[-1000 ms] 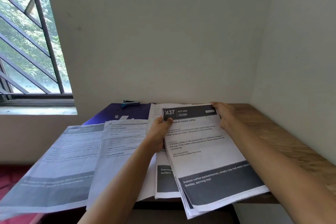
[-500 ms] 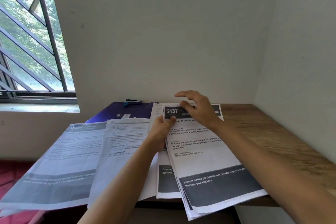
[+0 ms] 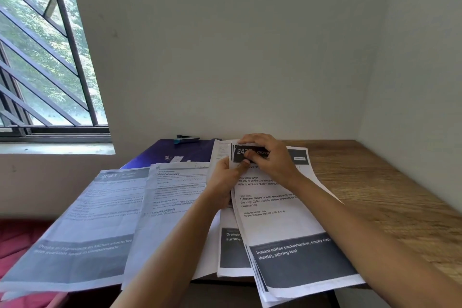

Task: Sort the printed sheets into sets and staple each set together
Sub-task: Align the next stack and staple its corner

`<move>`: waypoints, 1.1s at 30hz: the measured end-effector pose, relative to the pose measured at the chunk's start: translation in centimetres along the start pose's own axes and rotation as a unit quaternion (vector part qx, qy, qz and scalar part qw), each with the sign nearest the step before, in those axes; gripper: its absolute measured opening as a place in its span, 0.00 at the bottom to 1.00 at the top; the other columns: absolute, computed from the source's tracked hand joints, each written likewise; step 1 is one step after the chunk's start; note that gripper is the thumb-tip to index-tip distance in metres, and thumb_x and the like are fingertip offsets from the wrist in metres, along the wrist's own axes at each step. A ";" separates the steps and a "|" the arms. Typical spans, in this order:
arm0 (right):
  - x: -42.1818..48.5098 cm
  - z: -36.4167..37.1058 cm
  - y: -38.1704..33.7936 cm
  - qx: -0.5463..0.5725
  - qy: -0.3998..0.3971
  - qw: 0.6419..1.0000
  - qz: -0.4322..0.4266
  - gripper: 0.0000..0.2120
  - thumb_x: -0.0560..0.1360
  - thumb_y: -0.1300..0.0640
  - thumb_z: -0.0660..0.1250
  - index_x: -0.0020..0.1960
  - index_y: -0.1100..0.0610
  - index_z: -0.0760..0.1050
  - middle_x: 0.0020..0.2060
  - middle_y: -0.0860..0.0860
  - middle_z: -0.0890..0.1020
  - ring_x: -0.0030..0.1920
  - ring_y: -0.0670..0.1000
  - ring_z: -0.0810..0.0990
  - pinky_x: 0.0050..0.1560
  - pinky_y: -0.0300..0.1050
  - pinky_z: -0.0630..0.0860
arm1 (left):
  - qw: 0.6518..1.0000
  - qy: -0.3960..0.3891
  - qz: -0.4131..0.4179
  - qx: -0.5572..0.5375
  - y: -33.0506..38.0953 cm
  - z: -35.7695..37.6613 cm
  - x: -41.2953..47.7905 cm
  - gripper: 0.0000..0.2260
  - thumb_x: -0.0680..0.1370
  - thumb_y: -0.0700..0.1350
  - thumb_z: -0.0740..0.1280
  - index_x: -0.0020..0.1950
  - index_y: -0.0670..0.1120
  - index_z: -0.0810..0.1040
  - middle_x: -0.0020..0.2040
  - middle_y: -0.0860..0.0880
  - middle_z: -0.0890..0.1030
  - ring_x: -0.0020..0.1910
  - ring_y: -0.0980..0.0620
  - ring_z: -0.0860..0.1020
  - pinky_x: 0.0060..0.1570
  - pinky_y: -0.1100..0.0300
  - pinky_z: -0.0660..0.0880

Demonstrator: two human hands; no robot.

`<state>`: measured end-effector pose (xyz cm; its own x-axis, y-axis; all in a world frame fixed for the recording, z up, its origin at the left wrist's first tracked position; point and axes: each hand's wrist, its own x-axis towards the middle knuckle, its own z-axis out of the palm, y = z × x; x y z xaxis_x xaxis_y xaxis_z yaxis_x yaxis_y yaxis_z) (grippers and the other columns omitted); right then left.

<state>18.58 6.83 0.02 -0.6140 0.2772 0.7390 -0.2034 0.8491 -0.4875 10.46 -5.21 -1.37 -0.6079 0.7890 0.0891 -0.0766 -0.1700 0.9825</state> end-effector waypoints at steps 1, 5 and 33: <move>-0.1 0.0 0.0 0.008 0.013 1.000 0.002 0.12 0.73 0.61 0.71 0.54 0.51 0.81 0.51 0.39 0.79 0.58 0.46 0.76 0.60 0.38 0.71 | 1.000 -0.002 0.000 0.003 0.0 0.0 0.0 0.06 0.80 0.39 0.65 0.55 0.40 0.76 0.53 0.33 0.81 0.47 0.38 0.81 0.51 0.41 0.79; -0.1 -0.1 0.1 0.023 0.042 0.999 0.003 0.04 0.72 0.58 0.71 0.47 0.53 0.80 0.47 0.41 0.81 0.54 0.48 0.77 0.57 0.48 0.73 | 1.000 -0.010 0.006 0.003 0.1 0.0 0.0 0.10 0.81 0.45 0.65 0.57 0.39 0.76 0.53 0.35 0.82 0.47 0.40 0.82 0.50 0.45 0.80; 0.0 0.1 -0.5 -0.009 0.069 0.998 0.002 0.07 0.77 0.55 0.66 0.54 0.51 0.80 0.49 0.41 0.81 0.53 0.46 0.76 0.55 0.44 0.73 | 1.000 -0.022 0.002 -0.012 0.6 -0.1 -0.1 0.16 0.82 0.55 0.59 0.59 0.47 0.79 0.52 0.38 0.84 0.51 0.41 0.83 0.55 0.45 0.79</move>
<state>18.57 6.37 0.25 -0.5034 0.3391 0.7947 -0.1865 0.8555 -0.4831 10.41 -5.44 -0.80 -0.5727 0.8135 0.1016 -0.0931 -0.1876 0.9778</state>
